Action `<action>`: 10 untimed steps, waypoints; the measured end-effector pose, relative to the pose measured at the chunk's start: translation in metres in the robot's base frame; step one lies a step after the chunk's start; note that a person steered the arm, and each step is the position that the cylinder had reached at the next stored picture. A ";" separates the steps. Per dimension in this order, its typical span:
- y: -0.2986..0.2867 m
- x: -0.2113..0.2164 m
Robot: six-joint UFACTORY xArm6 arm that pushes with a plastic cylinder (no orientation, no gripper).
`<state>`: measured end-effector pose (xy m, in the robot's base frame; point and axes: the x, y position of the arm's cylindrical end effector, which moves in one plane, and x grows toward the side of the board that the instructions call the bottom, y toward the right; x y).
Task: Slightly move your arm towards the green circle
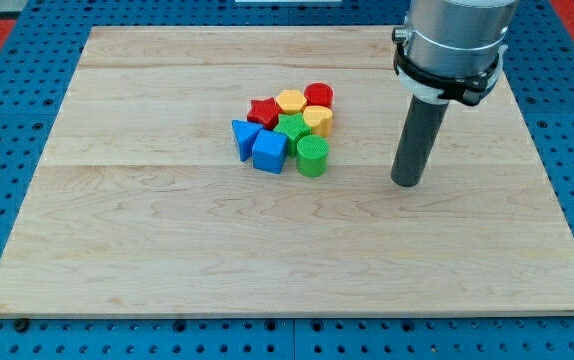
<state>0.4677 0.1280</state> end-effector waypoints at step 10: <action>-0.005 -0.002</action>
<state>0.4660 0.1235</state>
